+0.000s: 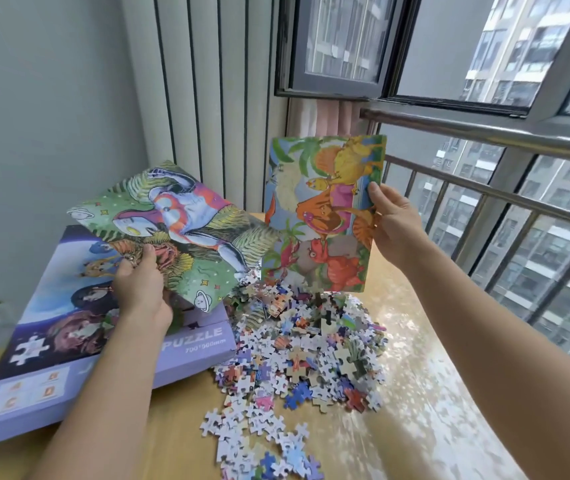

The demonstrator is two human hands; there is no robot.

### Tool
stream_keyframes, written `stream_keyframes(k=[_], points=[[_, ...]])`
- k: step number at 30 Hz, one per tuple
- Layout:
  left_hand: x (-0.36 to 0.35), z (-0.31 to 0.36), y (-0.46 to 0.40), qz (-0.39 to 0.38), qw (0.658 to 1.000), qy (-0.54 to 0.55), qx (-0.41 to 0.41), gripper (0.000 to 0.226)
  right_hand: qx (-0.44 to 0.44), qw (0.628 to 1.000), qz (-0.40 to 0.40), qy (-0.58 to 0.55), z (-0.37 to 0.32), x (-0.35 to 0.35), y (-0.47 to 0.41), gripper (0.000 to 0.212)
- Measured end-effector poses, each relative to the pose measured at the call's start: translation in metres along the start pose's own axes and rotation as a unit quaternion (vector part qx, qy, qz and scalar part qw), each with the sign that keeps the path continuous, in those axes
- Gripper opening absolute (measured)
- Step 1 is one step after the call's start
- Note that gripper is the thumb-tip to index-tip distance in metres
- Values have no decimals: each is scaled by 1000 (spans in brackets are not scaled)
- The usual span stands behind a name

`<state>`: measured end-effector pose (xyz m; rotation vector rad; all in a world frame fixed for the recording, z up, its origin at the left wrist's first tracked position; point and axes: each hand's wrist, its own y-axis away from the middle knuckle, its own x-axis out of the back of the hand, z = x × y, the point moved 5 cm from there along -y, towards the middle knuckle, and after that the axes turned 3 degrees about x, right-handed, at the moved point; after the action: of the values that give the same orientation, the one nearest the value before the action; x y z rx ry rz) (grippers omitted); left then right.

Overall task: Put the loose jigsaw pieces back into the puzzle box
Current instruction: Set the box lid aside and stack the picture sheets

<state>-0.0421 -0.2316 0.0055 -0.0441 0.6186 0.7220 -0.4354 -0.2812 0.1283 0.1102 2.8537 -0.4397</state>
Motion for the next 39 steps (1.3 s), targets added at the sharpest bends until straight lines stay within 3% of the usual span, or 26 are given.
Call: stream_keyframes(k=[1,3,4,6,9,13,15,17,18,20,21,24,28,35,39], points=[[-2,3,5,-1,1000,0,0,70,11,1000,-2,-5,-6,-1,1,20],[-3,7,10,16,1000,-8,-11,20,36,999,2,-17,-21,-2,4,27],[-3,10,16,29,999,-13,-16,8,45,999,8,-25,-29,-3,6,28],[-3,14,23,41,999,-25,-25,21,66,997,21,-41,-44,-4,8,23],[1,20,23,74,996,-40,-43,13,81,994,32,-66,-66,-3,14,22],[-10,29,36,-1,993,-96,-62,13,48,997,20,-53,-67,-13,27,22],[-19,31,53,-51,990,-113,-61,51,22,999,13,-41,-56,-22,36,21],[-25,27,72,-99,988,-116,-26,70,-25,999,14,-18,-36,-25,44,20],[-24,25,83,-111,985,-129,2,65,-51,999,11,-7,-23,-24,48,19],[-21,19,107,-136,980,-131,59,21,-95,995,-5,34,1,-24,59,20],[-15,14,116,-152,976,-132,78,12,-107,992,-14,59,14,-28,65,23],[1,6,138,-182,966,-146,114,27,-109,988,15,105,41,-35,80,14],[28,10,156,-173,964,-152,131,29,-120,982,54,136,61,-41,100,16],[50,19,179,-183,961,-174,109,41,-162,978,86,96,75,-59,146,2],[52,17,189,-212,950,-218,70,26,-183,979,65,67,72,-64,164,5]])
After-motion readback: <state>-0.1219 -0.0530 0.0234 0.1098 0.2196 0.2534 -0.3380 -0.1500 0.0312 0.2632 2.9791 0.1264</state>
